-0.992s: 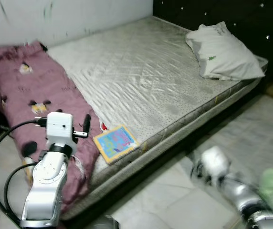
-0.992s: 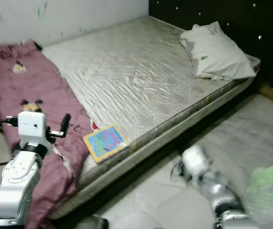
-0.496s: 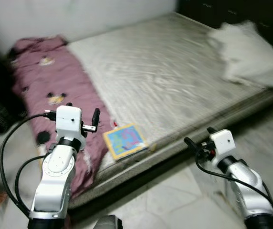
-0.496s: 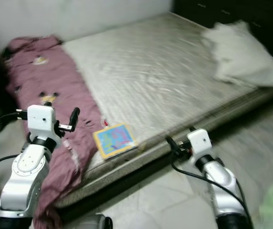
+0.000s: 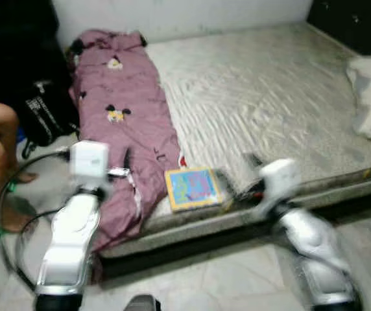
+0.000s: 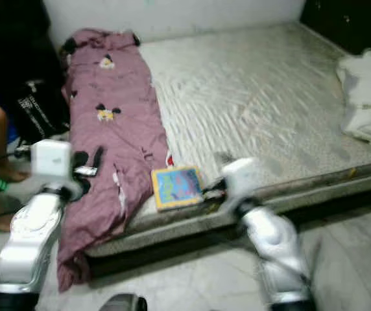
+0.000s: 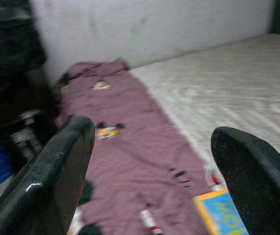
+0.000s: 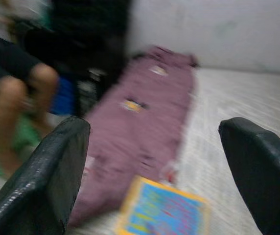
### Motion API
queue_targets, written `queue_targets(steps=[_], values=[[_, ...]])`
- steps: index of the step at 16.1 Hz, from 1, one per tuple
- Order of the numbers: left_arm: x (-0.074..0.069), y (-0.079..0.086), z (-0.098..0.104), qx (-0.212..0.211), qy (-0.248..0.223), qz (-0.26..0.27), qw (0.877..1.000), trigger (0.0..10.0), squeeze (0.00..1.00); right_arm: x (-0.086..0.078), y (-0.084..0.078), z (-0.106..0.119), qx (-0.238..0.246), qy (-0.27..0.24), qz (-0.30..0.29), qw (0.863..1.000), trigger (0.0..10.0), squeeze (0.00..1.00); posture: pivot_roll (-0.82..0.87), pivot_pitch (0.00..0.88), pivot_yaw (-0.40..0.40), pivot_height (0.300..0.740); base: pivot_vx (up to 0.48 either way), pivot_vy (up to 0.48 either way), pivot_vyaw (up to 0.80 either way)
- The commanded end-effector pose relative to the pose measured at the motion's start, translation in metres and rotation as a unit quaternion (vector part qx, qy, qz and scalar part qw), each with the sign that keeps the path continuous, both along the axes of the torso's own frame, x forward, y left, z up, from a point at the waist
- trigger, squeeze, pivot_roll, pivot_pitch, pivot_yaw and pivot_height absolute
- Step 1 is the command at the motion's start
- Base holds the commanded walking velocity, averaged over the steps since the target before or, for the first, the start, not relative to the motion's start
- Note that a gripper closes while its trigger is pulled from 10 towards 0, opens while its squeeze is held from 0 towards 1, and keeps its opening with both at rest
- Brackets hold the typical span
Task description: Clean up the room
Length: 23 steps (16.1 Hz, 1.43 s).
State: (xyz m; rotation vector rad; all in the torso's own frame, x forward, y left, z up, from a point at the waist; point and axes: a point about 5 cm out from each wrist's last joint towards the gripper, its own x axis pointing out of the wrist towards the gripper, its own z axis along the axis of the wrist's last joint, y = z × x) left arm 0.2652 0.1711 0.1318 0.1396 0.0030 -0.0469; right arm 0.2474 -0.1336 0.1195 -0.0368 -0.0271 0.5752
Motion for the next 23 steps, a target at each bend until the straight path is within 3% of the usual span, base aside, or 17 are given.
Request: queue_targets(steps=[1, 9, 16, 20, 23], values=[[0.002, -0.006, 0.005, -0.005, -0.012, -0.015, 1.000, 10.0, 0.00, -0.002, -0.007, 0.002, -0.009, 0.011, -0.009, 1.000, 10.0, 0.00, -0.04, 0.000, 0.033, 0.740, 0.000, 0.000, 0.00], [0.003, -0.008, 0.004, -0.005, -0.013, -0.017, 1.000, 10.0, 0.00, 0.002, -0.002, 0.012, -0.026, -0.012, -0.006, 1.000, 10.0, 0.00, -0.03, 0.000, 0.031, 0.740, 0.000, 0.000, 0.44], [0.001, -0.014, 0.002, -0.011, -0.009, -0.030, 0.999, 10.0, 0.00, 0.006, 0.001, 0.014, -0.001, -0.020, -0.054, 0.998, 10.0, 0.00, -0.04, 0.000, 0.040, 0.740, 0.000, 0.000, 0.67], [0.000, -0.018, 0.005, -0.021, -0.015, -0.047, 0.999, 10.0, 0.00, 0.009, -0.001, 0.015, 0.015, -0.022, -0.084, 0.996, 10.0, 0.00, -0.04, 0.000, 0.037, 0.740, 0.000, 0.000, 0.00], [-0.002, -0.022, 0.006, -0.025, -0.020, -0.062, 0.998, 10.0, 0.00, 0.010, -0.001, 0.015, 0.018, -0.020, -0.090, 0.996, 10.0, 0.00, -0.04, 0.000, 0.035, 0.740, 0.000, 0.000, -0.71]])
